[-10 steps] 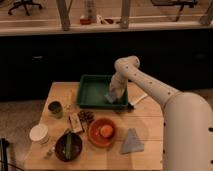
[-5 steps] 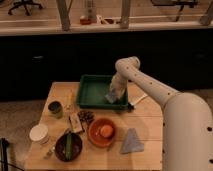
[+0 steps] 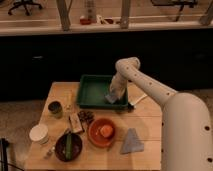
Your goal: Place sponge in tray
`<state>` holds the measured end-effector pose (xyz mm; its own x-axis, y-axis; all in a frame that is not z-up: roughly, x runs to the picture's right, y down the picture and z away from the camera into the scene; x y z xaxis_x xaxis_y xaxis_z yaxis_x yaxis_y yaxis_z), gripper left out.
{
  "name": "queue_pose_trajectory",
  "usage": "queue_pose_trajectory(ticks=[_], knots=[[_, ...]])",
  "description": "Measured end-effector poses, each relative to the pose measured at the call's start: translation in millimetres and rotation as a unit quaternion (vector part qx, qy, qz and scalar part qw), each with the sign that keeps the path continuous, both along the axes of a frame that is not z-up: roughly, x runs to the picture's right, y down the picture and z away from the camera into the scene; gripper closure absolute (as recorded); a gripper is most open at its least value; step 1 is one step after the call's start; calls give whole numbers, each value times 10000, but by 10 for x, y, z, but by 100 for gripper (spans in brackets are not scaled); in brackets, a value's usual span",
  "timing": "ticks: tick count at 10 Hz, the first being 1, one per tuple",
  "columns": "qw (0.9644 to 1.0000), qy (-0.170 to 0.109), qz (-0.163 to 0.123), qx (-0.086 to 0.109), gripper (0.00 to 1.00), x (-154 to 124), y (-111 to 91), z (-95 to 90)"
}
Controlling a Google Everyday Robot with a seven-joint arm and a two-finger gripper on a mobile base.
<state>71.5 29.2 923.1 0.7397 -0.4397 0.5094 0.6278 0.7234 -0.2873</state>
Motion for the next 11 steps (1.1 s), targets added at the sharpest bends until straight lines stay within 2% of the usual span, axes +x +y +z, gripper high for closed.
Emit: queue_pose_trajectory(ticks=[1, 6, 8, 11], knots=[[10000, -20, 11, 42, 78, -15, -41, -35], [9997, -139, -13, 196, 30, -81, -185, -175], [9995, -176, -46, 241, 20, -98, -233, -221], [9993, -215, -84, 290, 20, -104, -293, -280]])
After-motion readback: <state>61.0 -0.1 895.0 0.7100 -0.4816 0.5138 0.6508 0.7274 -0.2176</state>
